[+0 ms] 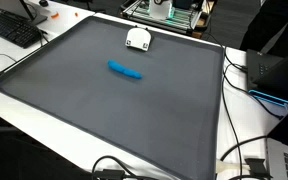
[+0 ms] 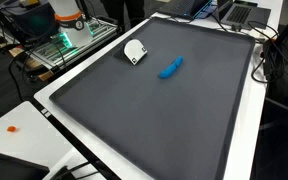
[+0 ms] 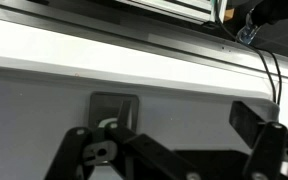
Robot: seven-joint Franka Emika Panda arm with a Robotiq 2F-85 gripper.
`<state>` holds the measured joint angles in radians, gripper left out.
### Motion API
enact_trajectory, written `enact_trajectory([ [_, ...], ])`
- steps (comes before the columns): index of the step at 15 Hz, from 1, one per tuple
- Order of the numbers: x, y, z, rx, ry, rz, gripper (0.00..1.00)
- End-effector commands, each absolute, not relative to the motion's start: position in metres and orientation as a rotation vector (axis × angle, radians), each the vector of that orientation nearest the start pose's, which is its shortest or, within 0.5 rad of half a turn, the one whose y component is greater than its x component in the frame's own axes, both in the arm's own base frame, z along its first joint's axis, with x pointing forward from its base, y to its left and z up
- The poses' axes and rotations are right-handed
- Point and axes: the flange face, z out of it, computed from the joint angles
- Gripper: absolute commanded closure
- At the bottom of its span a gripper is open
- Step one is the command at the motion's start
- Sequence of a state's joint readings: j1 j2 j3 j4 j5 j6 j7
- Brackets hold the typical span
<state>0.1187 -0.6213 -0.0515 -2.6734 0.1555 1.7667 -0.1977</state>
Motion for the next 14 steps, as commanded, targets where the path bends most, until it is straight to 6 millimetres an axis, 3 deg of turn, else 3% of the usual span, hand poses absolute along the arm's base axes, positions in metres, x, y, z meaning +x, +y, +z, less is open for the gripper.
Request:
enact_trajectory([
  [1, 0.315, 0.036, 0.408, -2.901, -0.330, 0.408, 0.00],
  [5, 0.315, 0.036, 0.407, -2.901, -0.330, 0.408, 0.00],
  [10, 0.351, 0.037, 0.369, -2.860, 0.110, 0.210, 0.00],
  [14, 0.369, 0.041, 0.336, -2.816, 0.422, 0.111, 0.00],
])
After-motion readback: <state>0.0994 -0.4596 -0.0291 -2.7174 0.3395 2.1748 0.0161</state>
